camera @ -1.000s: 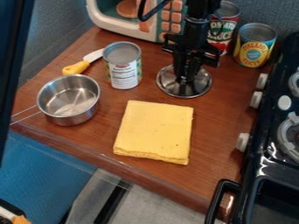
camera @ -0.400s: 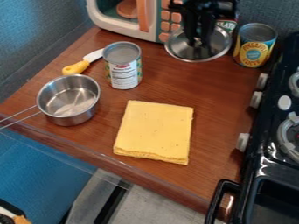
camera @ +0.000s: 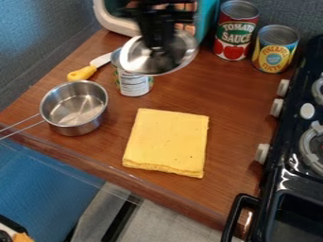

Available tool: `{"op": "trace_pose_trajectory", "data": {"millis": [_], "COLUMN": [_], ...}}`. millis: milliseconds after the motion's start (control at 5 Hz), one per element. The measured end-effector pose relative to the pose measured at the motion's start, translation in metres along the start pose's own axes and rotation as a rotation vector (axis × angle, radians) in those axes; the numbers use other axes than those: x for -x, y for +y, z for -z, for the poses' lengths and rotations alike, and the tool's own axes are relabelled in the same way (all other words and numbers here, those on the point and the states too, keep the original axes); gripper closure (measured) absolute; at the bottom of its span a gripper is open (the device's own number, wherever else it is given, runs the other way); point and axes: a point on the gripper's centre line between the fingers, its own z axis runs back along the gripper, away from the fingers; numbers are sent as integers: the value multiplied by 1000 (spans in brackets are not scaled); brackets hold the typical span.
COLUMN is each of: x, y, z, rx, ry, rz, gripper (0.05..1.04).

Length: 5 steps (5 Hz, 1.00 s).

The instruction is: Put the pot lid on the table over the pot on the bottom left of the table

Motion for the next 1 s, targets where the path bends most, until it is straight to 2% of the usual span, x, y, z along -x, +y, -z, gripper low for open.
{"op": "trace_pose_trajectory", "data": {"millis": [200, 600, 1000], "x": [21, 43, 54], "y": [41, 90, 107], "z": [3, 18, 42], "rx": [-22, -114, -126], "ry": [10, 34, 91], "rz": [-47, -79, -149], "gripper": [803, 803, 803]}}
